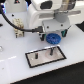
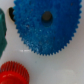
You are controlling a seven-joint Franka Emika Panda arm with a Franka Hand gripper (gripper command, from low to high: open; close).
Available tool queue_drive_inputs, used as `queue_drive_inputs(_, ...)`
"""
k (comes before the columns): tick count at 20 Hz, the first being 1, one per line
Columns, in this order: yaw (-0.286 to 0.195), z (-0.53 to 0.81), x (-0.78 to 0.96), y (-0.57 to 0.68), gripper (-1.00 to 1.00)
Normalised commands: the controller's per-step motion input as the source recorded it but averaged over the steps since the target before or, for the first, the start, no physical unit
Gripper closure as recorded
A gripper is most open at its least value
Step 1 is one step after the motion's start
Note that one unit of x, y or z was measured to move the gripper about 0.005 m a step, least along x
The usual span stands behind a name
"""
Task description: Insert the blue gear onto the right peg, followed by the red gear
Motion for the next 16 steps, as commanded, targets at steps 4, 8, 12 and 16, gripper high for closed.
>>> queue_drive_inputs(4, 0.000, -0.18, -0.03, 0.00, 1.00)
queue_drive_inputs(8, 0.000, -0.18, -0.04, 0.01, 1.00)
queue_drive_inputs(12, 0.000, -0.06, 0.00, 0.02, 1.00)
queue_drive_inputs(16, 0.000, 0.00, 0.00, 0.02, 1.00)
